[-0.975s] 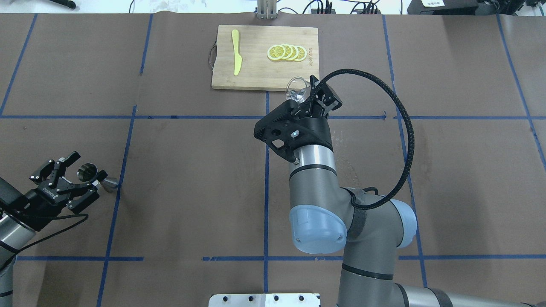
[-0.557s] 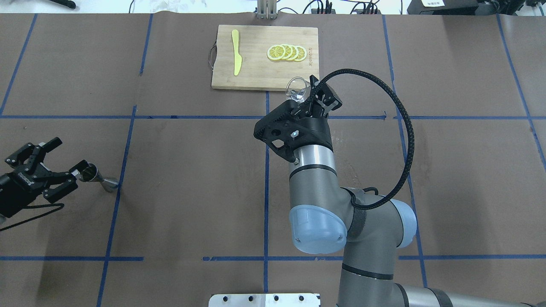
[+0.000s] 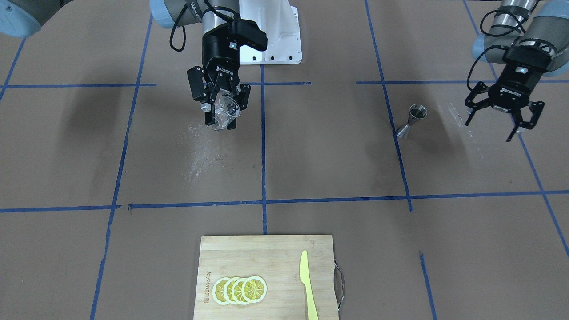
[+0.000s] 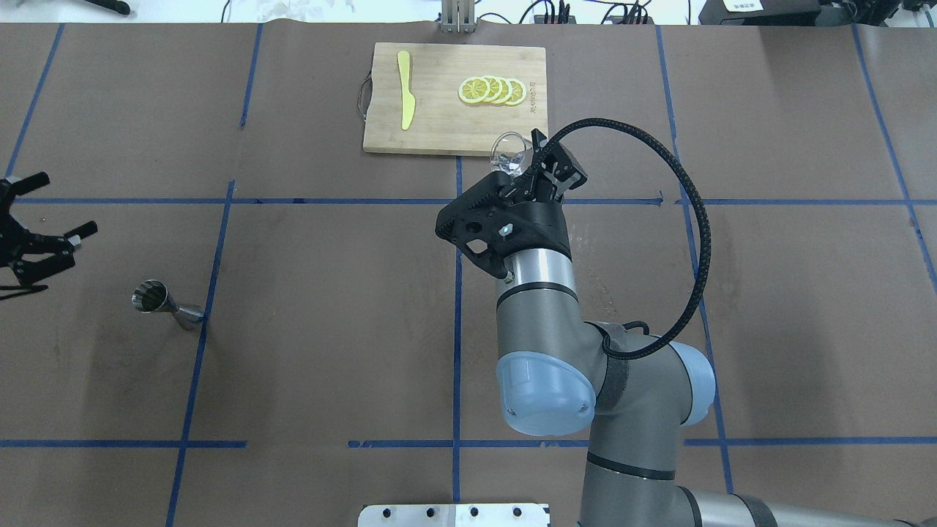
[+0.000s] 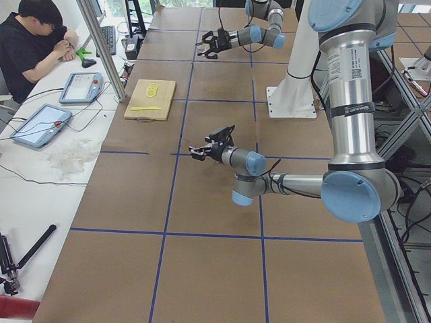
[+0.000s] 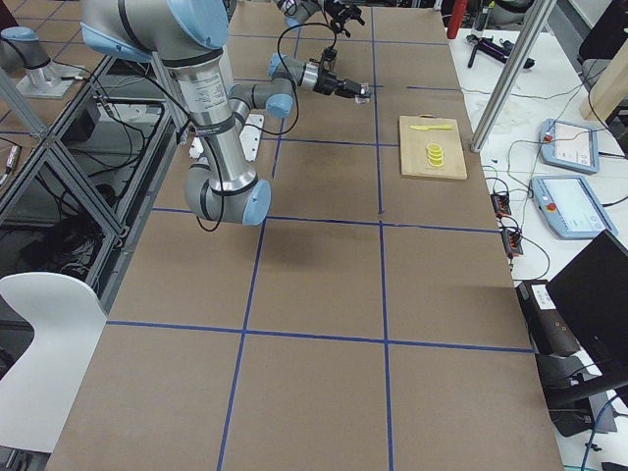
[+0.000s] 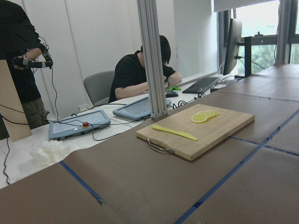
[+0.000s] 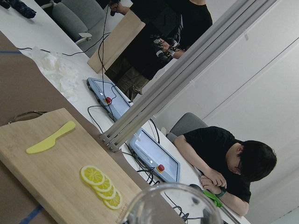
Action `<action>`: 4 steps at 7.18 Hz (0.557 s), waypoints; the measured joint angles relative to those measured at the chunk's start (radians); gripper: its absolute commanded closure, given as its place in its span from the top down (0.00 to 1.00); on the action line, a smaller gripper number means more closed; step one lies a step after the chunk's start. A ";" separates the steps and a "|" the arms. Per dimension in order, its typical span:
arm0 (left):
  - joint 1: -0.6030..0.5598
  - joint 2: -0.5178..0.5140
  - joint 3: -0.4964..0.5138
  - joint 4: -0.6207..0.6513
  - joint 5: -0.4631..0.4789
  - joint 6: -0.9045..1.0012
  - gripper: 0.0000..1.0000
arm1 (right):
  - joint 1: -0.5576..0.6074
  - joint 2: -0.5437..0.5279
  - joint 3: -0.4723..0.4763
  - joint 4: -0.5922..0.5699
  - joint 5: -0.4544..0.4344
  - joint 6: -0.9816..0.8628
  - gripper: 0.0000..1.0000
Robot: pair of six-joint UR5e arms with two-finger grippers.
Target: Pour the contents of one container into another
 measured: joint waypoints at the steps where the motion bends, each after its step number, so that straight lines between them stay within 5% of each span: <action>1: -0.120 -0.033 0.000 0.132 -0.142 0.062 1.00 | -0.001 0.000 0.000 0.000 0.000 0.000 0.00; 4: -0.339 -0.076 -0.007 0.462 -0.351 0.116 1.00 | -0.001 0.000 0.000 0.000 0.000 0.000 0.00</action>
